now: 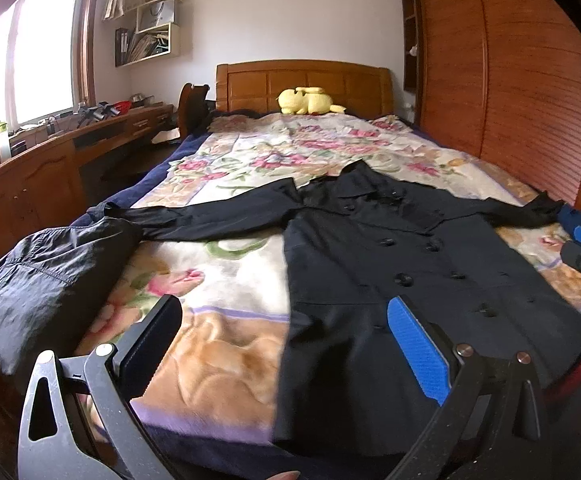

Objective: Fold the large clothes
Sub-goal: 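Move the left tool to the coat sleeve cuff and close on it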

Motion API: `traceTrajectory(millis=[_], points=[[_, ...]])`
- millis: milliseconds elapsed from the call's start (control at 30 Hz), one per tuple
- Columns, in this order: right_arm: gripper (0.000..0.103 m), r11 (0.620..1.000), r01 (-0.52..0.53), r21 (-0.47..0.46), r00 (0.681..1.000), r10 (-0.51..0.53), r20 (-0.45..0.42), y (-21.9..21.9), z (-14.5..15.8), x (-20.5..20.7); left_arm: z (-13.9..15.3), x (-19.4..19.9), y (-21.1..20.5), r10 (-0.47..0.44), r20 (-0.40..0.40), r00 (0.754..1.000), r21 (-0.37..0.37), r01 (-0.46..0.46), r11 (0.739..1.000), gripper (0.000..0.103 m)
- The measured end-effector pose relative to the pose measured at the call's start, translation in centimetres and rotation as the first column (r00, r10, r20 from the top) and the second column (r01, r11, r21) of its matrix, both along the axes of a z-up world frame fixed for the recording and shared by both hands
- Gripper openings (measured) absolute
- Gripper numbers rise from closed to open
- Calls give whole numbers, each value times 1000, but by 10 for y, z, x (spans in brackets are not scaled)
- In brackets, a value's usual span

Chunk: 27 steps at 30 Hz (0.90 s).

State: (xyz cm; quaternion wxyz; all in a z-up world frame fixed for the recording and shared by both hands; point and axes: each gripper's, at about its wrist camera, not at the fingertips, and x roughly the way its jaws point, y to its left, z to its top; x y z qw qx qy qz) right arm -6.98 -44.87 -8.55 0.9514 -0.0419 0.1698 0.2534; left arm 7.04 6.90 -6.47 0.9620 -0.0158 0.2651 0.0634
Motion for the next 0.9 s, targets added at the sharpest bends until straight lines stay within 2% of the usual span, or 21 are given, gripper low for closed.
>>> traceTrajectory(millis=[200, 433, 633, 800, 900], points=[[103, 999, -23, -34, 1000, 22, -19, 20, -9, 30, -19, 30, 24, -7, -55, 998, 18, 8, 1000, 103], [103, 992, -94, -82, 995, 92, -27, 53, -3, 70, -33, 73, 51, -22, -110, 994, 35, 26, 999, 103], [103, 984, -117, -131, 993, 115, -20, 84, -10, 105, -39, 107, 78, 1, -150, 989, 2, -1, 1000, 103], [103, 980, -155, -122, 986, 145, -88, 104, -23, 134, -42, 143, 97, -1, -200, 980, 0, 1, 1000, 103], [103, 974, -168, -152, 982, 152, -111, 113, -32, 142, -43, 163, 108, 13, -214, 977, 2, -13, 1000, 103]])
